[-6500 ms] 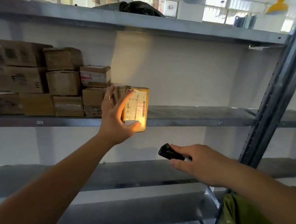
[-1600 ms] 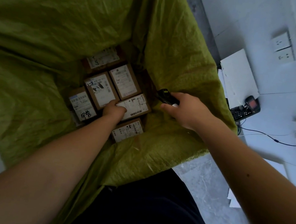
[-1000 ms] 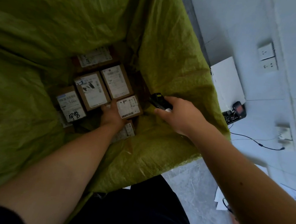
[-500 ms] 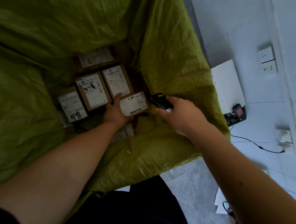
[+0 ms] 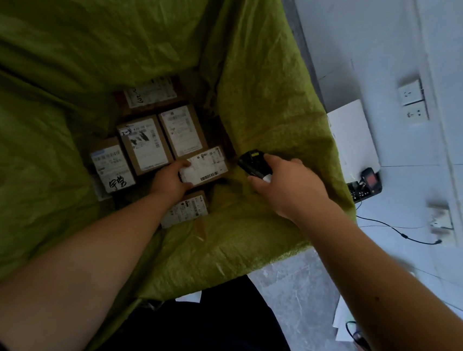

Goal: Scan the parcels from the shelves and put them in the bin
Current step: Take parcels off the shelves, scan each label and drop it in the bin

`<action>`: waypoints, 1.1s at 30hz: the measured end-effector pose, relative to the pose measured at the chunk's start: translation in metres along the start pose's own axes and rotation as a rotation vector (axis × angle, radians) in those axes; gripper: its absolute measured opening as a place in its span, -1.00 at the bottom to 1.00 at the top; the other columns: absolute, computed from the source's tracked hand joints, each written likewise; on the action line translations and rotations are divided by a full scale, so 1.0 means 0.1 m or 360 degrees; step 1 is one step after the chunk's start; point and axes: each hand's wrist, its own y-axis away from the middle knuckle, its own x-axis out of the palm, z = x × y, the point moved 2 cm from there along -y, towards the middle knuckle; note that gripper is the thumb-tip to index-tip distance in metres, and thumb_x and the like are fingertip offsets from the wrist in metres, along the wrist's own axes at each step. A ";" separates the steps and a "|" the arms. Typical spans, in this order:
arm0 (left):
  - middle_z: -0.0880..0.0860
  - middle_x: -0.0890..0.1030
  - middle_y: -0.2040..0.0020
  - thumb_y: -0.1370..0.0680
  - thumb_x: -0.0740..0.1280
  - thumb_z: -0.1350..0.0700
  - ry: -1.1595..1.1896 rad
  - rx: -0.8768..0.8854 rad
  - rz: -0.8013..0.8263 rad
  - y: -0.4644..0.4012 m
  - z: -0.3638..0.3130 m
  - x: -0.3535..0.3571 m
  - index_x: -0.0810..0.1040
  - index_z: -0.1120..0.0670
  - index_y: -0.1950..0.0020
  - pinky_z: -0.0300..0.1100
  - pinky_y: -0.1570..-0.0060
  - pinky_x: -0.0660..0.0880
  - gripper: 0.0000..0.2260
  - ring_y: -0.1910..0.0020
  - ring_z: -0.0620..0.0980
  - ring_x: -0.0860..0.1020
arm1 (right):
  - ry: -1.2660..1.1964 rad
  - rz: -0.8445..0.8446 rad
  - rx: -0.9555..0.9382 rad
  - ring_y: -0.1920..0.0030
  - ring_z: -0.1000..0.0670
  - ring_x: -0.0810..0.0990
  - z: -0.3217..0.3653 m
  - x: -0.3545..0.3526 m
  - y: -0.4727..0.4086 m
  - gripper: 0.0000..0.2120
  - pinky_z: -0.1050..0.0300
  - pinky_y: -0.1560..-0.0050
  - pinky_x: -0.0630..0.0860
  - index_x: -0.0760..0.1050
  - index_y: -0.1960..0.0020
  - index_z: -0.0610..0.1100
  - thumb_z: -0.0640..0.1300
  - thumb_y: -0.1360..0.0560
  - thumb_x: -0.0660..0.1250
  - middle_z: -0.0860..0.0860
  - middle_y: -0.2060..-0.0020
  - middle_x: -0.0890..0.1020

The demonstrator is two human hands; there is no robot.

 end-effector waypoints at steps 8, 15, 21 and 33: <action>0.17 0.31 -0.54 -0.49 0.57 -0.04 -0.0731 0.0036 0.0378 0.18 -0.11 -0.10 0.14 -0.09 -0.69 0.02 -0.37 0.49 -0.12 -0.42 0.19 0.43 | 0.0040 -0.0026 -0.0041 -0.11 -0.20 0.57 0.09 -0.01 0.08 -0.31 -0.15 -0.08 0.61 0.23 -0.60 0.09 0.41 -0.58 0.17 -0.18 -0.26 0.49; 0.13 0.35 -0.54 -0.46 0.52 -0.22 -0.1145 0.0059 0.0189 0.63 -0.16 -0.44 0.18 -0.10 -0.66 0.17 -0.38 0.45 -0.13 -0.47 0.20 0.37 | 0.0055 0.0016 -0.0151 -0.12 -0.22 0.55 0.20 0.04 0.20 -0.34 -0.20 -0.16 0.58 0.16 -0.63 0.10 0.27 -0.61 0.26 -0.19 -0.23 0.48; 0.13 0.34 -0.57 -0.49 0.49 -0.23 -0.1173 -0.0024 -0.0193 1.03 -0.38 -0.99 0.22 -0.07 -0.64 0.13 -0.45 0.37 -0.20 -0.53 0.19 0.31 | 0.0072 0.0001 -0.0353 -0.14 -0.23 0.56 0.23 0.04 0.21 -0.29 -0.18 -0.16 0.59 0.12 -0.64 0.13 0.26 -0.58 0.28 -0.18 -0.25 0.48; 0.10 0.22 -0.65 -0.53 0.38 -0.31 -0.0909 -0.0243 -0.1183 2.64 -1.01 -0.98 0.20 -0.17 -0.65 0.19 -0.59 0.08 -0.26 -0.65 0.15 0.11 | 0.0186 -0.0140 -0.1197 -0.11 -0.15 0.58 0.37 -0.46 0.17 -0.35 -0.12 -0.11 0.61 0.19 -0.63 0.13 0.28 -0.62 0.23 -0.13 -0.25 0.51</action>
